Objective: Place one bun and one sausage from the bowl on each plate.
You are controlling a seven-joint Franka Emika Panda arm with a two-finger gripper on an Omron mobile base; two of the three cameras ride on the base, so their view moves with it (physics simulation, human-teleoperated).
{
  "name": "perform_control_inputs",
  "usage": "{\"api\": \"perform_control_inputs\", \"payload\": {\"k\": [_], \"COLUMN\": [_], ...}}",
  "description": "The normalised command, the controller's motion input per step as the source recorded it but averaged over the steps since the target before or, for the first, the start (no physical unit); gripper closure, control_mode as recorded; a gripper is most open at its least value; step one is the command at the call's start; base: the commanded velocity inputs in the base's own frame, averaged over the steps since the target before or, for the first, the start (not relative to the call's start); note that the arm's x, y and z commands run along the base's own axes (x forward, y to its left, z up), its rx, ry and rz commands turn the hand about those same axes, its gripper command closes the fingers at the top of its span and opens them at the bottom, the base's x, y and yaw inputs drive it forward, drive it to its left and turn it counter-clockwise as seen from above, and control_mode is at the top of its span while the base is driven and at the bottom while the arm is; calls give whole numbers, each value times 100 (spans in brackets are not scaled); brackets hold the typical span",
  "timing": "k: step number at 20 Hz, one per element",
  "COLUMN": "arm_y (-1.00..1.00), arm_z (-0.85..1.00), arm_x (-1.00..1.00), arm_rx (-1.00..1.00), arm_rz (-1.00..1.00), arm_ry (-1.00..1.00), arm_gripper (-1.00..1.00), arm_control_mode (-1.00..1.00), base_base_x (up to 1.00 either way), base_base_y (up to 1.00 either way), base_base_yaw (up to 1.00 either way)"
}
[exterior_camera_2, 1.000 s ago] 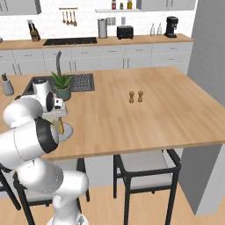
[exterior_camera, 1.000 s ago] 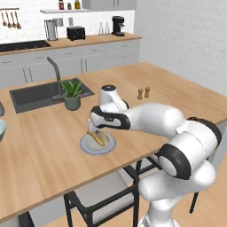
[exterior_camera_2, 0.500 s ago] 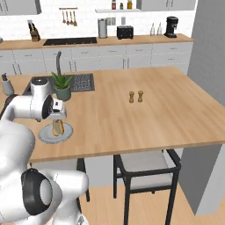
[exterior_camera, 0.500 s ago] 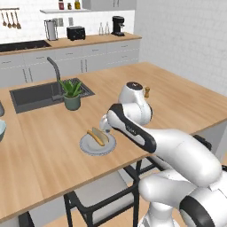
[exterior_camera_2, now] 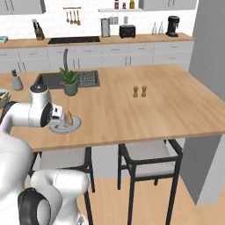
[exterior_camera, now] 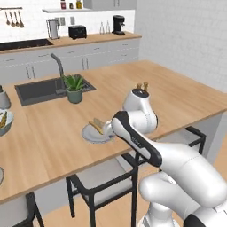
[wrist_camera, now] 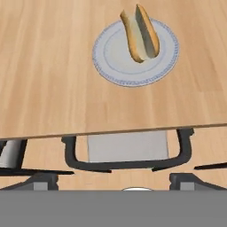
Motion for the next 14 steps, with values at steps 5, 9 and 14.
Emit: {"api": "perform_control_inputs", "payload": {"k": [5,9,14], "arm_y": [0,0,0], "arm_z": [0,0,0], "arm_x": [0,0,0], "arm_rx": [0,0,0], "arm_rz": [0,0,0], "arm_ry": [0,0,0], "arm_gripper": [-100,-100,-100], "arm_control_mode": [100,100,100], "base_base_x": [-99,-68,-33], "base_base_y": [98,100,100], "base_base_yaw": [1,1,3]}}
